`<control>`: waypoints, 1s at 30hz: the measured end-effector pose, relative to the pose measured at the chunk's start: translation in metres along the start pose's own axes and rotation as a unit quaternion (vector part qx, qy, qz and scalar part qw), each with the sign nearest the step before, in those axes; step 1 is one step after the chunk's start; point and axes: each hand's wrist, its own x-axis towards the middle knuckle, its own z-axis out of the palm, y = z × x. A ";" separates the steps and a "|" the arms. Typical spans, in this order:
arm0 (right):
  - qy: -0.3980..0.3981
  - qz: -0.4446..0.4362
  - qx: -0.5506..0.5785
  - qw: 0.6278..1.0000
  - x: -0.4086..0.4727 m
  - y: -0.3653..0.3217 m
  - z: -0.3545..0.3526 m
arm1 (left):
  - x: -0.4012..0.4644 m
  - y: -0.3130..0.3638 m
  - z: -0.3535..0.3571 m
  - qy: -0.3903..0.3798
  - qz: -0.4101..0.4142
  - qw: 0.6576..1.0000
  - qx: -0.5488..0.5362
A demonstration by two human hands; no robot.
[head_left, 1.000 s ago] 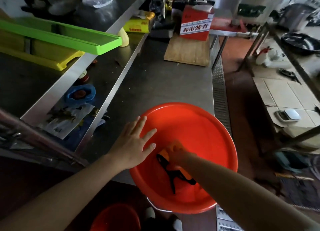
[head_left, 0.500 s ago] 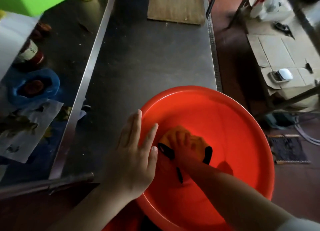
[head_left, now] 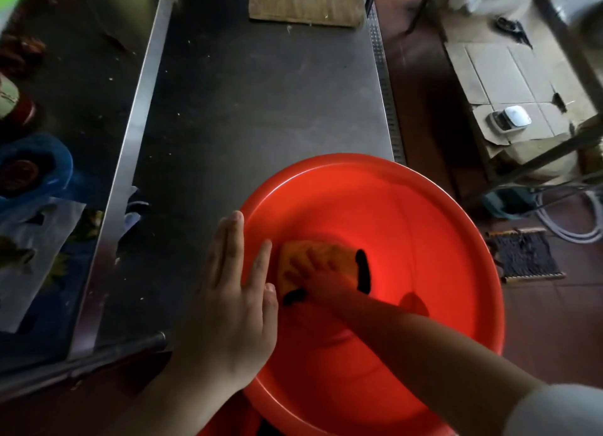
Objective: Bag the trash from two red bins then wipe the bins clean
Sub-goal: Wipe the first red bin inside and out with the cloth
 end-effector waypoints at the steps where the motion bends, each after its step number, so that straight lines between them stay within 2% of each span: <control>1: 0.009 0.040 0.008 0.999 -0.002 0.017 -0.004 | 0.000 0.000 0.000 -0.001 -0.002 1.000 0.005; 3: 0.026 0.111 0.037 0.993 -0.007 0.039 -0.009 | 0.002 0.002 0.000 -0.003 -0.002 1.000 0.007; 5: 0.025 0.117 0.050 0.992 -0.007 0.028 -0.008 | 0.003 0.004 0.001 -0.006 -0.004 1.000 0.005; 9: 0.016 0.042 0.121 0.992 -0.001 -0.039 0.011 | 0.004 0.004 0.002 -0.008 -0.004 1.000 -0.002; 12: -0.015 -0.021 0.060 0.998 -0.004 -0.026 0.011 | 0.003 0.001 0.002 -0.003 0.000 1.000 -0.002; 14: 0.008 0.043 0.009 0.999 -0.009 0.011 0.004 | 0.002 0.000 0.003 0.001 0.005 1.000 0.000; 16: 0.055 0.135 0.071 0.987 -0.017 0.042 -0.005 | 0.002 0.001 0.002 0.004 0.009 1.000 -0.006; 17: 0.050 0.142 0.073 0.986 -0.019 0.042 -0.007 | 0.004 0.002 0.002 0.005 0.007 1.000 -0.012; 20: -0.030 0.068 0.077 0.994 -0.021 -0.007 0.003 | 0.006 0.005 0.003 0.003 0.004 1.000 -0.020; 21: -0.028 0.042 0.091 0.995 -0.024 -0.027 0.009 | 0.007 0.005 0.003 0.002 0.001 1.000 -0.017; 24: 0.073 0.035 0.124 0.989 -0.028 -0.053 0.019 | 0.006 0.004 0.004 0.005 0.004 1.000 -0.014; 26: 0.044 -0.012 0.066 0.997 -0.011 -0.040 0.006 | 0.005 0.003 0.005 0.011 0.010 1.000 -0.018; 27: -0.007 -0.014 0.044 0.999 -0.001 -0.029 -0.003 | 0.006 0.003 0.005 0.010 0.007 1.000 -0.014; 28: -0.003 0.004 0.041 0.999 0.002 -0.017 -0.012 | 0.006 0.002 0.005 0.015 0.012 1.000 -0.013; 30: 0.060 0.094 0.059 0.992 -0.006 0.014 -0.018 | 0.006 0.001 0.007 0.019 0.003 1.000 -0.007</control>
